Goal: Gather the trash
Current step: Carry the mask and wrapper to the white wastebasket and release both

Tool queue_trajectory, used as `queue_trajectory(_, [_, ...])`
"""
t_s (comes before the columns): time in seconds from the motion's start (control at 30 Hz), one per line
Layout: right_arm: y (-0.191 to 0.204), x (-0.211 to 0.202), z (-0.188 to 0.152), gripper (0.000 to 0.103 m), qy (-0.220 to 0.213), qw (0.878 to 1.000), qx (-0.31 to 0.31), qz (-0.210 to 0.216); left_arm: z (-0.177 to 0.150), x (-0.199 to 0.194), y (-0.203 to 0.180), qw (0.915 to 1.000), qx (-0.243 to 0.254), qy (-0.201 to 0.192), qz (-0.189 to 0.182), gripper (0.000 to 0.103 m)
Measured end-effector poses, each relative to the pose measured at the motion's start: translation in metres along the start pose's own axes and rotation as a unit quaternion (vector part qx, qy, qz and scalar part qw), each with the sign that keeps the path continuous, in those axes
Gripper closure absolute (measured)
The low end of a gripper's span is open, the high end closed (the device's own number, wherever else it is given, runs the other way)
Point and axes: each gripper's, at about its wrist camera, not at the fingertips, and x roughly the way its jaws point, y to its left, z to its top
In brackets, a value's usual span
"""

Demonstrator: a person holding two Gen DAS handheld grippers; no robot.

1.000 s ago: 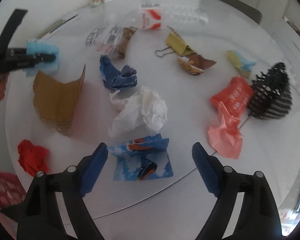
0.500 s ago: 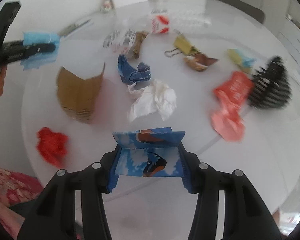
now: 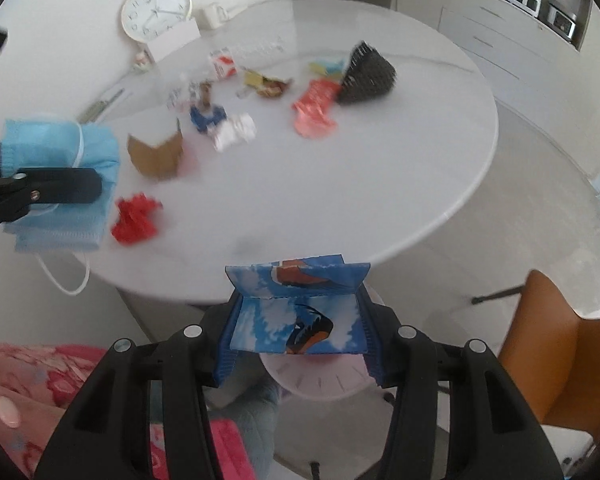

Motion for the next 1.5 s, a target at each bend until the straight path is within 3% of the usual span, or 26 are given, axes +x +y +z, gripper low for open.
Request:
queue_trajectory(0.13, [-0.009,0.019,-0.016,0.051,0.007,1.000,0.007,-0.011,0.002,0.018,-0.034,0.9994,0.024,0.022,-0.015,0.090])
queue_trajectory(0.2, [-0.014,0.023,-0.020,0.041,0.007,1.000,0.013,-0.020,0.003,0.022,-0.048,0.9989,0.035,0.027,-0.014,0.090])
queue_trajectory(0.27, [-0.020,0.023,-0.023,0.017,-0.004,0.999,0.022,-0.038,0.003,0.027,-0.057,0.9985,0.042,0.033,-0.013,0.090])
queue_trajectory(0.37, [-0.030,0.013,-0.026,0.012,-0.019,0.998,0.029,-0.056,0.003,0.031,-0.068,0.9977,0.052,0.042,-0.010,0.090])
queue_trajectory(0.47, [-0.044,-0.001,-0.028,0.006,-0.029,0.993,0.041,-0.103,0.003,0.041,-0.074,0.9966,0.063,0.052,-0.011,0.090])
queue_trajectory(0.6, [-0.075,-0.020,-0.035,0.006,-0.033,0.984,0.080,-0.155,0.002,0.056,-0.082,0.9946,0.077,0.067,-0.017,0.090])
queue_trajectory(0.7, [-0.093,-0.030,-0.041,0.006,-0.037,0.980,0.111,-0.162,0.002,0.068,-0.090,0.9921,0.092,0.081,-0.027,0.083])
queue_trajectory(0.83, [-0.108,-0.035,-0.043,0.006,-0.036,0.978,0.142,-0.149,0.003,0.082,-0.093,0.9897,0.092,0.102,-0.039,0.047])
queue_trajectory(1.03, [-0.106,-0.027,-0.041,0.006,-0.019,0.980,0.154,-0.128,0.004,0.093,-0.099,0.9869,0.098,0.122,-0.042,0.027])
queue_trajectory(1.5, [-0.098,-0.013,-0.030,0.006,-0.006,0.984,0.155,-0.087,0.009,0.087,-0.093,0.9891,0.086,0.115,-0.030,0.014])
